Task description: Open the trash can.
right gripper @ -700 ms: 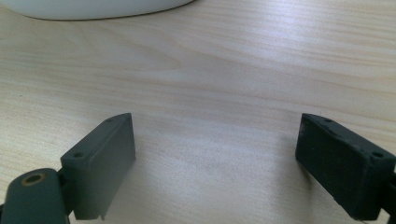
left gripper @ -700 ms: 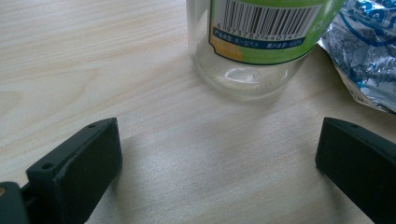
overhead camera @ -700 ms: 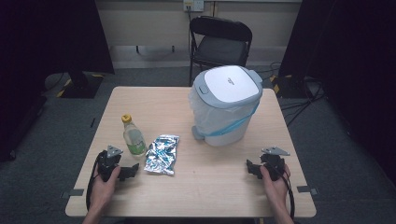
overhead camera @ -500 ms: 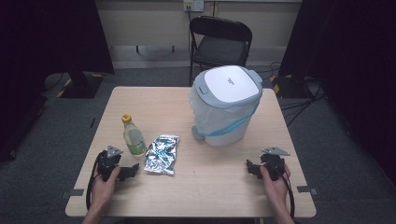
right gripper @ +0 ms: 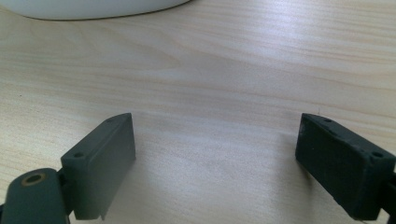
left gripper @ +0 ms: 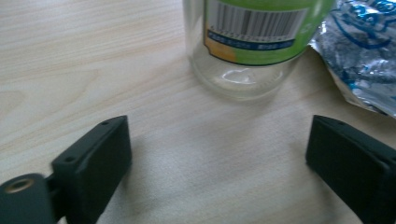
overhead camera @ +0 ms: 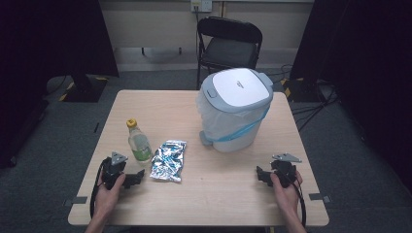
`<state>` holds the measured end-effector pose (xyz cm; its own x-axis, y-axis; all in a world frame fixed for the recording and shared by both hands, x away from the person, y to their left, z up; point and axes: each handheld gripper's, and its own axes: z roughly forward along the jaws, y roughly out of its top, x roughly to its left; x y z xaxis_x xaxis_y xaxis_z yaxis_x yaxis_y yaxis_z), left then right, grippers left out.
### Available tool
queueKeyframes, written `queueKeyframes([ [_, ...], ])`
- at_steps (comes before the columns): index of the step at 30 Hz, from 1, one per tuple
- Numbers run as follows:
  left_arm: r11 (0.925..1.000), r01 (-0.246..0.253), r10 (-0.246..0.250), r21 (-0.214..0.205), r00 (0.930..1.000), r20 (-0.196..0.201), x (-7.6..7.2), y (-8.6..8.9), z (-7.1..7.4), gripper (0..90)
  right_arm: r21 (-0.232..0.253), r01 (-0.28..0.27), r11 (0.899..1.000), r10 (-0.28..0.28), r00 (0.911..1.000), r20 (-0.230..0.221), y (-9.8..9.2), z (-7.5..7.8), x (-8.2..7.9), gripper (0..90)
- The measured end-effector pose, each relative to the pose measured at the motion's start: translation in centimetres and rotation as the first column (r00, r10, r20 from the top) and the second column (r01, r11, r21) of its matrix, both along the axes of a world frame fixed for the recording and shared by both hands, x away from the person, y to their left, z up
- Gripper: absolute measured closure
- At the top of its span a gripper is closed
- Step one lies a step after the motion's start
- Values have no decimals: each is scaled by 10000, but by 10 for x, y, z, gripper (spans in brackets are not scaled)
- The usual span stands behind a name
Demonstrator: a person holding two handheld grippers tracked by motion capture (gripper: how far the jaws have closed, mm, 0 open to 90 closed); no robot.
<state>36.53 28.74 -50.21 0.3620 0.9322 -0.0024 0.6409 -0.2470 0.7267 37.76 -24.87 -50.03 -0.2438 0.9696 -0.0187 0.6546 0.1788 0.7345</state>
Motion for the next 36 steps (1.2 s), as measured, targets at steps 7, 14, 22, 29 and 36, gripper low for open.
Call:
queueKeyframes([
  [7, 9996, -161, 157, 246, 9998, 129, -6, -3, 5, 163, 20, 24, 10000, -24, 10000, -36, 1, 1, -1, 128],
  [14, 9993, -61, 76, -368, 9992, 403, -15, -4, 15, 166, 489, -49, 9988, 62, 9997, -247, 4, 4, 1, 134],
  [22, 9937, 507, -410, -999, 9945, 968, -34, -13, 32, 169, 616, -258, 9978, 261, 9997, -35, 11, 14, 1, 134],
  [29, 9860, 1277, -1145, -1072, 9860, 1212, -38, -26, 38, 167, 696, -397, 9968, 392, 9992, 85, 20, 21, 7, 135],
  [36, 9693, 2206, -2024, -1088, 9667, 1568, -36, -52, 43, 174, 534, -563, 9970, 549, 9981, 269, 33, 29, 19, 137],
])
